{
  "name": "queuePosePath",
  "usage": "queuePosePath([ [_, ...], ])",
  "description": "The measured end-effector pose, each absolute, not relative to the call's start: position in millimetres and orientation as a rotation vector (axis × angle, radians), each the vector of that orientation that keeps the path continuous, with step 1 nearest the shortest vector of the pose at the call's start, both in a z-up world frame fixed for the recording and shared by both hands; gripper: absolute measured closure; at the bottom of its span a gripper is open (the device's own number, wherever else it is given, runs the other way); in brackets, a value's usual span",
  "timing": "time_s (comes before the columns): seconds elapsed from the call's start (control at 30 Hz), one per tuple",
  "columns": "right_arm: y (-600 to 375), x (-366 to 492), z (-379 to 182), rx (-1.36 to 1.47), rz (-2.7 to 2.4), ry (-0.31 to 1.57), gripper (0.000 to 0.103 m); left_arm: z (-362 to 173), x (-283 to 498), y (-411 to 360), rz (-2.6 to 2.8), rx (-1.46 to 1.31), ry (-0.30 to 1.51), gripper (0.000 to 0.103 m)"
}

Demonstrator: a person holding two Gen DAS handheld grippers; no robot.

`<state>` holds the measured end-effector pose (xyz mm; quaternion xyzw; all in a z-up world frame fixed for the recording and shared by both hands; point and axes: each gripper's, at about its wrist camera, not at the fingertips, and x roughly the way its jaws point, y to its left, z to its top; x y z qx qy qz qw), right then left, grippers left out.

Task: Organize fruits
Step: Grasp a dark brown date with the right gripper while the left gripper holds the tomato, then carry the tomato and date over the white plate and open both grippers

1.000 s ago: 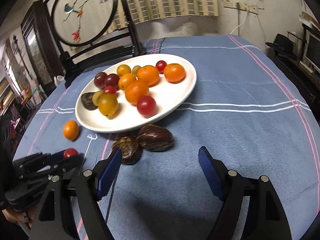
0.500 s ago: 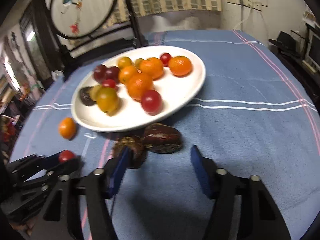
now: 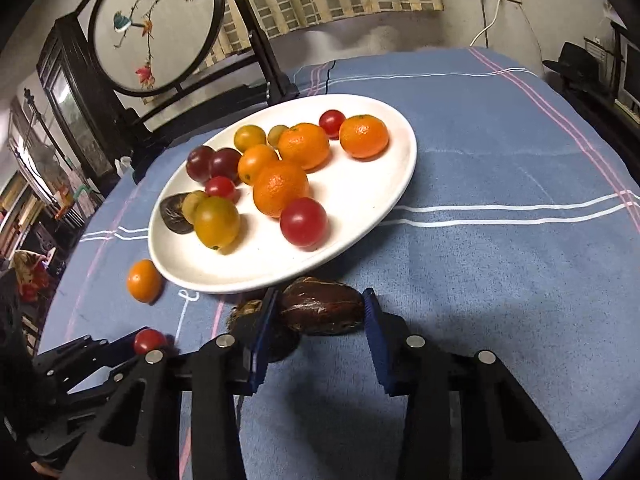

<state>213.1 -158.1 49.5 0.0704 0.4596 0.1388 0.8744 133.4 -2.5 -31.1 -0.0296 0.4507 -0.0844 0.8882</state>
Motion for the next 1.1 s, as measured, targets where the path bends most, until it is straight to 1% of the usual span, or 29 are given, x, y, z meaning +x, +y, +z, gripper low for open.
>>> queuePosePath([
  [0.17,-161,195,77,0.129,0.309,0.862,0.061,-19,130,2,-0.171,-0.079,0.910,0.073],
  [0.3,-156,192,97,0.099,0.332,0.800,0.061,4,134,-1,-0.173,-0.076,0.873,0.073],
  [0.4,-147,202,108,0.059,0.341,0.790,0.061,24,152,-12,-0.158,-0.022,0.847,0.074],
  [0.53,-143,216,116,0.039,0.345,0.764,0.061,41,181,-18,-0.150,-0.027,0.833,0.074],
  [0.67,-146,238,111,0.078,0.337,0.770,0.061,44,212,-20,-0.128,-0.032,0.842,0.074],
  [0.87,-149,265,89,0.129,0.311,0.829,0.060,30,242,-23,-0.110,-0.034,0.875,0.074],
  [1.0,-150,273,73,0.161,0.298,0.862,0.057,22,255,-24,-0.097,-0.050,0.890,0.073],
  [1.03,-151,273,70,0.169,0.289,0.861,0.054,20,258,-24,-0.096,-0.064,0.893,0.071],
  [1.1,-157,270,67,0.200,0.279,0.856,0.044,19,259,-25,-0.084,-0.076,0.893,0.039],
])
